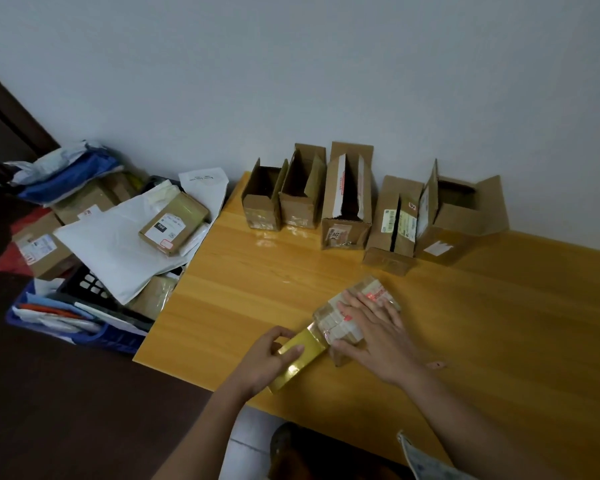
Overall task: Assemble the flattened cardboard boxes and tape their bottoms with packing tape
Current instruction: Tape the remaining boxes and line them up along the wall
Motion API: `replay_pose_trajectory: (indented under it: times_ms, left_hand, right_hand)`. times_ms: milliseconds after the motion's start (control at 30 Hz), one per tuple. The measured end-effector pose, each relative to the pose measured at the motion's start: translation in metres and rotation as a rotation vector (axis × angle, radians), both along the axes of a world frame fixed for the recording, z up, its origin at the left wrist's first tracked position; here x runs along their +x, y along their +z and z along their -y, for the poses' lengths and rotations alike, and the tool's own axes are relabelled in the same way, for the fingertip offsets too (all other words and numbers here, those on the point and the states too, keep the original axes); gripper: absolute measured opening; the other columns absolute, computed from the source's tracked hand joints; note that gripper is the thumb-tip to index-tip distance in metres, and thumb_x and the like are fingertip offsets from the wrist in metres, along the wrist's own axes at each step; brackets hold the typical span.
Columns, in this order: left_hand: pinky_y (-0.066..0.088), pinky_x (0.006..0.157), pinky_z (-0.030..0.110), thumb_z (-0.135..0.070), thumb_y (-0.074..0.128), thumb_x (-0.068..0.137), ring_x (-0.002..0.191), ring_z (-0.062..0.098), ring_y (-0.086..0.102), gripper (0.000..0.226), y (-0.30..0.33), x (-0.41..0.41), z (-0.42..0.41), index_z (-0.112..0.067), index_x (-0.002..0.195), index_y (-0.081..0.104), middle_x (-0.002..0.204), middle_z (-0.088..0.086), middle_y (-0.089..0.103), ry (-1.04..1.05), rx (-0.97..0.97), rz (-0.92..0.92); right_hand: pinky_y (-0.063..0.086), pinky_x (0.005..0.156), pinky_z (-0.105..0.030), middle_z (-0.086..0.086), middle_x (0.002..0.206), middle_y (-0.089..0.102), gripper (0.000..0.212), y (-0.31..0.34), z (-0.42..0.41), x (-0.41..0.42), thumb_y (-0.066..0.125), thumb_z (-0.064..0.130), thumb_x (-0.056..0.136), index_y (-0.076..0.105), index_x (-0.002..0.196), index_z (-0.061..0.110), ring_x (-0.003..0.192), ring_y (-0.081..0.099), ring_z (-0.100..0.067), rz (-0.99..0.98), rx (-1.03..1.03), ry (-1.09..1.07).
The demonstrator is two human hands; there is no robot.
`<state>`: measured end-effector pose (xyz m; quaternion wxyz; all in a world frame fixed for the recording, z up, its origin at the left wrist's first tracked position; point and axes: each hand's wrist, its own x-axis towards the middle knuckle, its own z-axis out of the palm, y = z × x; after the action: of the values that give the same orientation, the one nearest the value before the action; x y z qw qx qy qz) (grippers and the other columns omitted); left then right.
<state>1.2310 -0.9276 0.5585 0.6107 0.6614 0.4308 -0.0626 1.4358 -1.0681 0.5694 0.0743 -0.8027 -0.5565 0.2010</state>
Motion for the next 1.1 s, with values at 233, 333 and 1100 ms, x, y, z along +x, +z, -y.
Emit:
replay_pose_trajectory:
  times_ms: [233, 333, 1100]
  left_hand:
    - [0.052, 0.091, 0.044, -0.081, 0.066, 0.061, 0.112, 0.023, 0.056, 0.06, -0.001, -0.009, -0.003, -0.042, 0.106, 0.058, 0.119, 0.003, 0.059, 0.083, -0.025, 0.039]
    - [0.046, 0.082, 0.032, -0.065, 0.062, 0.081, 0.102, 0.013, 0.051, 0.045, 0.001, -0.004, 0.004, -0.032, 0.111, 0.054, 0.118, 0.001, 0.055, 0.023, -0.017, -0.013]
    - [0.036, 0.065, 0.015, -0.011, 0.065, 0.089, 0.09, 0.016, 0.049, 0.028, -0.021, 0.024, 0.012, -0.024, 0.068, 0.052, 0.082, -0.007, 0.057, -0.035, 0.257, 0.002]
  right_hand:
    - [-0.015, 0.119, -0.036, 0.029, 0.156, -0.015, 0.096, 0.001, -0.008, 0.0, 0.034, 0.091, 0.072, 0.007, 0.151, 0.044, 0.143, -0.017, 0.006, 0.009, -0.029, 0.003]
    - [-0.018, 0.117, -0.033, 0.032, 0.155, -0.014, 0.091, -0.005, 0.003, -0.001, 0.044, 0.085, 0.075, 0.012, 0.151, 0.045, 0.141, -0.019, 0.009, 0.012, 0.004, -0.015]
    - [-0.025, 0.113, -0.044, 0.023, 0.159, -0.003, 0.07, -0.014, -0.019, -0.016, 0.041, 0.073, 0.086, 0.026, 0.146, 0.04, 0.147, -0.016, -0.008, 0.029, 0.126, -0.26]
